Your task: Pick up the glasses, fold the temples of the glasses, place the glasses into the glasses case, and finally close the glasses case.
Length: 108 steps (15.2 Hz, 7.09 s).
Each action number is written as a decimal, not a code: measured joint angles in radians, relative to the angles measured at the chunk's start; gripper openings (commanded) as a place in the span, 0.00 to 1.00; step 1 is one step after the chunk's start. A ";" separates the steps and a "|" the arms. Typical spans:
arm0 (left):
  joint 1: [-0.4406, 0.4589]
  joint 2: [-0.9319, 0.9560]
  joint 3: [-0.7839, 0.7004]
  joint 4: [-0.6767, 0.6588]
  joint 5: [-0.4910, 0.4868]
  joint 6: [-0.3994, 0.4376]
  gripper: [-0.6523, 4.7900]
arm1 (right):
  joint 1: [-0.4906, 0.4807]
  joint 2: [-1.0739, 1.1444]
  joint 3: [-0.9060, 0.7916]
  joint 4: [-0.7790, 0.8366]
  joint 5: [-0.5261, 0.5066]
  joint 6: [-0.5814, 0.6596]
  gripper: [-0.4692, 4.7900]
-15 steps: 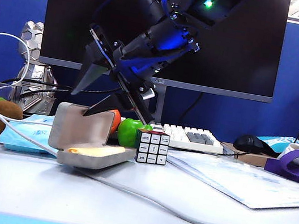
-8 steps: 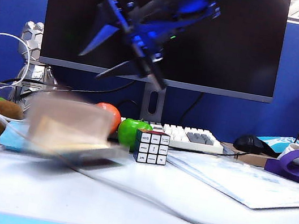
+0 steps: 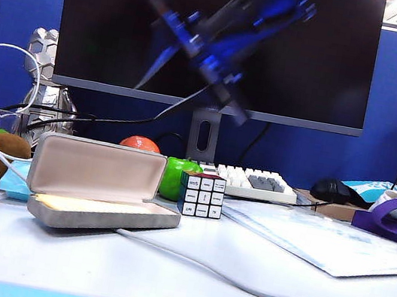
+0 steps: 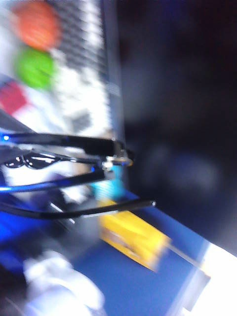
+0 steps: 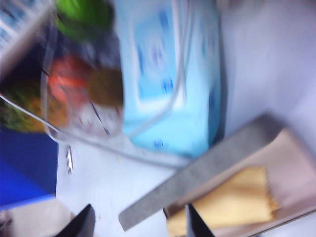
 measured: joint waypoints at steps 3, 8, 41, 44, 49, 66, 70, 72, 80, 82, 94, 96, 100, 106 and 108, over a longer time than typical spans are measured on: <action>0.000 -0.007 0.000 -0.185 0.001 0.097 0.11 | -0.043 -0.072 0.000 -0.027 0.021 -0.066 0.54; -0.001 0.121 0.000 -0.287 0.167 0.301 0.11 | -0.079 -0.201 0.000 -0.031 0.038 -0.139 0.54; -0.091 0.562 0.010 -0.273 -0.115 0.747 0.11 | -0.141 -0.287 0.000 -0.038 0.034 -0.254 0.54; -0.097 0.579 0.010 -0.285 -0.152 0.722 0.11 | -0.141 -0.287 0.000 -0.038 0.029 -0.254 0.54; -0.128 0.579 0.011 -0.357 -0.216 0.704 0.11 | -0.141 -0.287 0.000 -0.037 0.013 -0.254 0.54; -0.177 0.724 0.018 -0.259 -0.299 0.595 0.37 | -0.142 -0.289 0.000 -0.038 -0.072 -0.254 0.54; -0.175 0.731 0.013 -0.303 -0.246 0.591 0.50 | -0.142 -0.289 0.000 -0.038 -0.072 -0.257 0.54; -0.175 0.702 0.013 -0.303 -0.246 0.591 0.50 | -0.142 -0.289 0.000 -0.038 -0.072 -0.273 0.54; -0.146 0.419 0.013 -0.286 -0.321 0.474 0.11 | -0.142 -0.252 0.000 -0.315 -0.040 -0.563 0.16; -0.105 0.425 0.013 -0.296 -0.312 0.462 0.11 | -0.142 -0.211 -0.003 -0.392 -0.029 -0.613 0.16; -0.016 0.629 0.013 -0.217 -0.092 0.404 0.11 | -0.139 0.054 -0.002 -0.471 -0.069 -0.612 0.09; -0.015 0.635 0.013 -0.214 -0.080 0.403 0.11 | -0.132 0.100 -0.002 -0.453 -0.126 -0.588 0.09; -0.006 0.635 0.013 -0.220 -0.064 0.390 0.11 | -0.119 0.152 -0.002 -0.436 -0.181 -0.582 0.09; 0.047 0.635 0.013 -0.256 0.045 0.390 0.11 | -0.119 0.160 -0.002 -0.385 -0.179 -0.594 0.09; 0.051 0.635 0.013 -0.266 0.068 0.390 0.11 | -0.119 0.160 -0.002 -0.385 -0.143 -0.595 0.09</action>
